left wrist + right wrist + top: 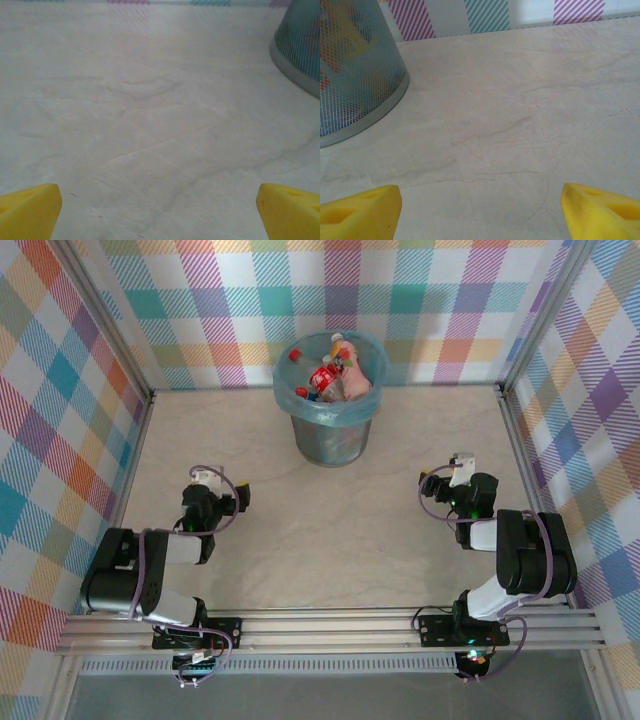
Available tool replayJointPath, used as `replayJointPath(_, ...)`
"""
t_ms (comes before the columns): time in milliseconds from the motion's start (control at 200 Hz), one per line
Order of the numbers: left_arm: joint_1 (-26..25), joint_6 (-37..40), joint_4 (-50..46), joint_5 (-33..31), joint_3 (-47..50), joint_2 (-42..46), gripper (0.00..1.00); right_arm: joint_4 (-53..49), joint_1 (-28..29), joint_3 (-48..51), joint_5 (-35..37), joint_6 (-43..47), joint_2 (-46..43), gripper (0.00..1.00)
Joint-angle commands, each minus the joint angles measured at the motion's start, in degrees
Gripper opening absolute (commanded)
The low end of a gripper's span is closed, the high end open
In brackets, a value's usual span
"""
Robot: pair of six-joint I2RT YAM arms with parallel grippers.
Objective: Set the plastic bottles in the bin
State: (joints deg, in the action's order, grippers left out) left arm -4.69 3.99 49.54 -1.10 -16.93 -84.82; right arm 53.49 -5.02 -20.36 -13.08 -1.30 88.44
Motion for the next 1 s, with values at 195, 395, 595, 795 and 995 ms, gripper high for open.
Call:
replayJointPath(195,0.56,-3.28,-3.82,-6.92,-7.33,-4.81,1.00,-3.83,1.94,-2.32,2.61,-0.10,-0.29,1.00)
replayJointPath(395,0.47,-3.02,-3.39,-6.70,-7.15,-4.73,1.00,-3.84,2.10,-2.31,2.75,-0.01,-0.29,1.00)
replayJointPath(595,0.47,-2.41,-4.08,-4.88,-7.51,-4.74,1.00,-3.84,2.09,-2.23,2.89,0.08,-0.38,1.00)
replayJointPath(795,0.73,-2.49,-4.19,-4.37,-7.60,-4.83,1.00,-3.84,2.20,-2.24,2.97,0.07,-0.41,1.00)
replayJointPath(995,1.07,-2.67,-4.41,-3.80,-7.82,-4.84,1.00,-4.10,2.36,-2.32,3.33,0.16,-0.43,1.00)
